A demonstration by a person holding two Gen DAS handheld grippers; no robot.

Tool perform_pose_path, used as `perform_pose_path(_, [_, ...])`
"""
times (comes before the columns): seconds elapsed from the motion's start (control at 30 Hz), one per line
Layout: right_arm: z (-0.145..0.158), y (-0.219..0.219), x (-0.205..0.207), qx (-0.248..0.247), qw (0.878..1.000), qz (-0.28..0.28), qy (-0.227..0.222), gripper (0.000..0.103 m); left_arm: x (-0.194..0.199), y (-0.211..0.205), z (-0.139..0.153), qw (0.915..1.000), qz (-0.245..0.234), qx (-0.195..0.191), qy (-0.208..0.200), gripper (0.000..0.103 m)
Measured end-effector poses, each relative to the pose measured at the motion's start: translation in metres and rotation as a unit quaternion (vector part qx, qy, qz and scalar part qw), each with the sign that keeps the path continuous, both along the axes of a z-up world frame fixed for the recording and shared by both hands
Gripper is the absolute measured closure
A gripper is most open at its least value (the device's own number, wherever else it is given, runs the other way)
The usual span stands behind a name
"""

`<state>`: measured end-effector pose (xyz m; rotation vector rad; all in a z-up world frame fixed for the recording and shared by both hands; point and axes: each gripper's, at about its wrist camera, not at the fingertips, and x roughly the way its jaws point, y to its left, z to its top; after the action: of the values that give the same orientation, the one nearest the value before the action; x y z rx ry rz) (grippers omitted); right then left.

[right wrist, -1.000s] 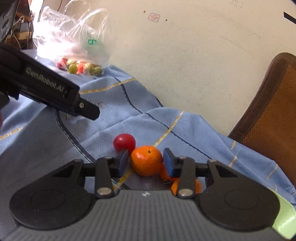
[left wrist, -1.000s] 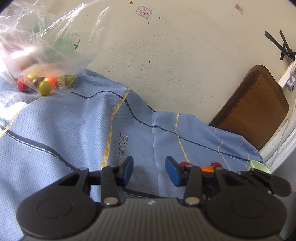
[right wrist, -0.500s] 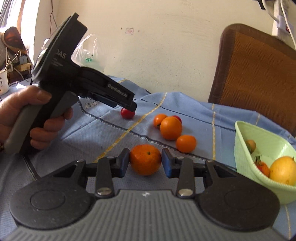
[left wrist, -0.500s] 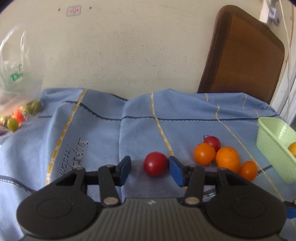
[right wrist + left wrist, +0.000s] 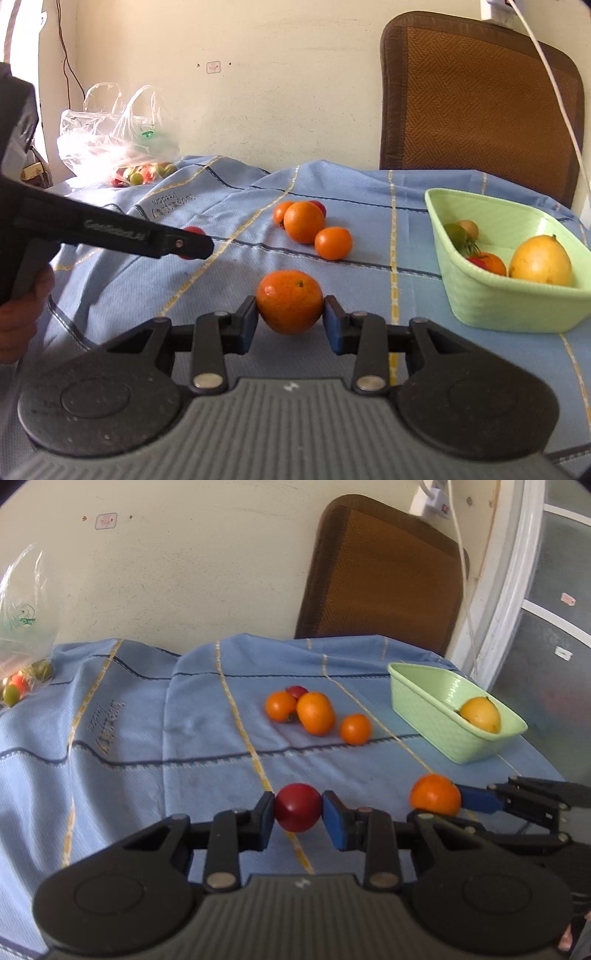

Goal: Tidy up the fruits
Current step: 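Grasp a red tomato with the left gripper while the right grasps a tangerine, then carry the tomato and tangerine into the green basket and open both grippers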

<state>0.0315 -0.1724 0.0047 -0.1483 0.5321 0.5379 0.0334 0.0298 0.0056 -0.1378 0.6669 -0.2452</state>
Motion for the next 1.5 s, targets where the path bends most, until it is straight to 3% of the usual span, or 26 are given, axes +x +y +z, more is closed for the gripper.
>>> perform_pose_path(0.17, [-0.003, -0.009, -0.006, -0.011, 1.000, -0.010, 0.005, 0.062, -0.008, -0.016, -0.006, 0.9994, -0.007, 0.032, -0.012, 0.074])
perform_pose_path(0.33, [-0.005, -0.007, -0.005, -0.017, 1.000, -0.010, 0.009, 0.061, -0.009, -0.016, -0.007, 0.9993, -0.008, 0.033, -0.015, 0.071])
perform_pose_path(0.5, [-0.006, -0.006, -0.007, -0.022, 1.000, -0.011, 0.007, 0.053, -0.010, -0.018, -0.007, 0.9990, -0.006, 0.041, -0.018, 0.056])
perform_pose_path(0.8, [-0.007, -0.007, -0.007, -0.019, 1.000, -0.011, 0.010, 0.052, -0.010, -0.014, -0.006, 0.9994, -0.004, 0.026, -0.021, 0.054])
perform_pose_path(1.23, [-0.007, -0.012, -0.008, 0.008, 1.000, -0.004, 0.025, 0.049, -0.013, -0.019, -0.006, 0.9989, -0.018, 0.034, -0.027, 0.057])
perform_pose_path(1.4, [-0.007, -0.014, -0.005, 0.016, 0.999, -0.009, 0.031, 0.049, -0.013, -0.025, -0.008, 0.9983, -0.027, 0.046, -0.024, 0.074])
perform_pose_path(1.5, [-0.007, -0.011, -0.006, 0.007, 1.000, -0.011, 0.025, 0.061, -0.013, -0.025, -0.008, 0.9981, -0.034, 0.045, -0.025, 0.075])
